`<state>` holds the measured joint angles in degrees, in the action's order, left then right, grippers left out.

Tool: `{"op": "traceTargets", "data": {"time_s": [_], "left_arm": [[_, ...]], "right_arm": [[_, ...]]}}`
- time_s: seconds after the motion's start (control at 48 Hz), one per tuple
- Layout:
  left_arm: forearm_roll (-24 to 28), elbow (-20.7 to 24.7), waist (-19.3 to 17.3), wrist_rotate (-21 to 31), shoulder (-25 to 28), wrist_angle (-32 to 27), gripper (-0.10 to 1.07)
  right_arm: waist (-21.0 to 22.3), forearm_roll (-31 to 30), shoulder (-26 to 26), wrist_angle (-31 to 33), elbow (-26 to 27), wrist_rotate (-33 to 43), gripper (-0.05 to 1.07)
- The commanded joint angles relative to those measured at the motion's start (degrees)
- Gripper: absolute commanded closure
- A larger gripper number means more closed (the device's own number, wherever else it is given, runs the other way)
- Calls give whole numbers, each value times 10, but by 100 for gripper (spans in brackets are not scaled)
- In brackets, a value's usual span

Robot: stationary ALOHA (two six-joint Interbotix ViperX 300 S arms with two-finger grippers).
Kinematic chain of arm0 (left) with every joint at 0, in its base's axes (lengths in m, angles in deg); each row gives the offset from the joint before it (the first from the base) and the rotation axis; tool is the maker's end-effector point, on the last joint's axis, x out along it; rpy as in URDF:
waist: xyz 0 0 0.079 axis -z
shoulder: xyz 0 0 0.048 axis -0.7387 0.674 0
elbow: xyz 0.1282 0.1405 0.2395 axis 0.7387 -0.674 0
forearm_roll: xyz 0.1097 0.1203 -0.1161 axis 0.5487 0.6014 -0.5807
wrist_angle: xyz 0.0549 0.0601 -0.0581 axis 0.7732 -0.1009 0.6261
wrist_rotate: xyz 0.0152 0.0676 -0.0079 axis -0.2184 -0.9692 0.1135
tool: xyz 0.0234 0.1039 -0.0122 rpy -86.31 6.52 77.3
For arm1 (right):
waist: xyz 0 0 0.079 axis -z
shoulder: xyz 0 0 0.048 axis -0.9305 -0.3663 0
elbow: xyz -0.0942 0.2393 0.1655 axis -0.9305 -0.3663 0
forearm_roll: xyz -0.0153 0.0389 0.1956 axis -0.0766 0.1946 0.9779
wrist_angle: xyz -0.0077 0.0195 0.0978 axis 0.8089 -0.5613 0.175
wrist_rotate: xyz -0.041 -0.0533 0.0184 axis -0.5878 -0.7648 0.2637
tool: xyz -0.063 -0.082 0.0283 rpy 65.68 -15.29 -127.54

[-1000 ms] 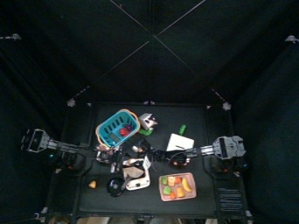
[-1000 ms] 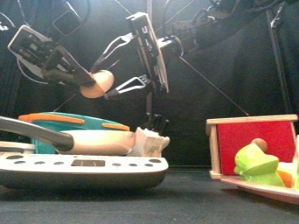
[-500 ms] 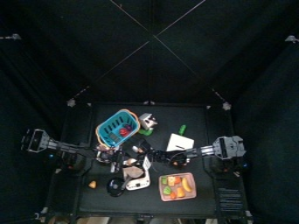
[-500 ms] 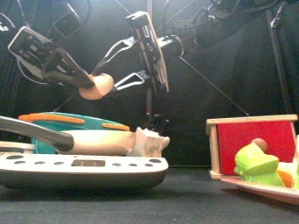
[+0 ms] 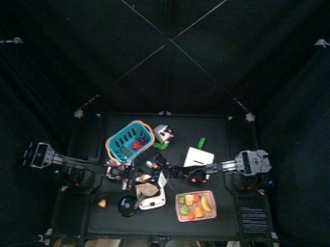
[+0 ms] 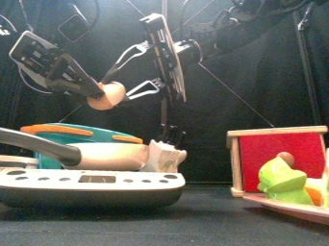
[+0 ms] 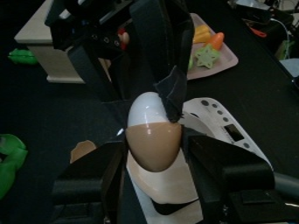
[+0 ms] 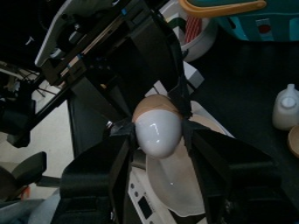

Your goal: Remove eggshell

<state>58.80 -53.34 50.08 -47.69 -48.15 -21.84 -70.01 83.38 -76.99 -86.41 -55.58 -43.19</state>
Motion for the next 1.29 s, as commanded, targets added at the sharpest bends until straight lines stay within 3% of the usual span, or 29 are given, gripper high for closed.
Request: {"op": "traceTargets", "data": {"time_s": [0.0,1.271], "left_arm": [[0,6,-3,1,-9,5,30],[0,-14,-3,1,-26,2,30]], "right_arm": [[-1,-1,30,-4,4,-1,38],[-1,-1,57,-5,-25,-1,38]]}}
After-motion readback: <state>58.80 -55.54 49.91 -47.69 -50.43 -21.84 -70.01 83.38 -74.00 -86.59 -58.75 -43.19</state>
